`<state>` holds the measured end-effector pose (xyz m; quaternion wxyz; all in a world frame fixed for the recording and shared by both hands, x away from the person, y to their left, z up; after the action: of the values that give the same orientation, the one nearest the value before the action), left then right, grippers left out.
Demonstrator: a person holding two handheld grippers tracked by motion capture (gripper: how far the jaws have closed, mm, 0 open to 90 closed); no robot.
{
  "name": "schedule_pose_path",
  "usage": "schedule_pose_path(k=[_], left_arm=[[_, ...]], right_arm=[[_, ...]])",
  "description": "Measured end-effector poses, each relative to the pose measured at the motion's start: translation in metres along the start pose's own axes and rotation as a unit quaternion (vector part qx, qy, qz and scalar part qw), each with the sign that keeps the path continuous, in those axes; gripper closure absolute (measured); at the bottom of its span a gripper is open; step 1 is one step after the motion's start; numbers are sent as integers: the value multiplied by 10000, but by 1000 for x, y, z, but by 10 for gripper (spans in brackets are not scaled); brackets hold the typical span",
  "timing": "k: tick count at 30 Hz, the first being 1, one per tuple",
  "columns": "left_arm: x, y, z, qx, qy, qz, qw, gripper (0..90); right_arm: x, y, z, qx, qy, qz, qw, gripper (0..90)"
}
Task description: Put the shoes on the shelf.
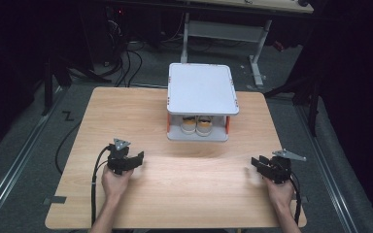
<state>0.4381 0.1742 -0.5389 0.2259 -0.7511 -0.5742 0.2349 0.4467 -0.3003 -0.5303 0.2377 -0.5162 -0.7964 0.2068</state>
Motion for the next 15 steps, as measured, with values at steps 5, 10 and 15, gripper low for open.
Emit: schedule_pose_path(k=[5, 10, 15], left_arm=[[0, 6, 3, 69, 63, -85, 9999, 356], [1, 10, 5, 128, 160, -174, 9996, 356], [2, 12, 5, 119, 203, -269, 9994, 356]], right_arm=[[-3, 4, 1, 24, -65, 99, 9999, 544], [-5, 8, 3, 72, -80, 199, 9997, 534], [-7, 12, 4, 87, -157, 292, 9994, 521]])
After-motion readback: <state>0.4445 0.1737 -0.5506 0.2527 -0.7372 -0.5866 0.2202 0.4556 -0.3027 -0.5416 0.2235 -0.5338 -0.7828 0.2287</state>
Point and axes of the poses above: each handheld gripper's, and its own axes: y roughly forward along the jaws, z roughly out of its underside, x roughly to its left, the point moved 7 cm from there along y, roughly forward along the jaws, and after that the axes turned 3 degrees about -x, right-handed, at the moved point
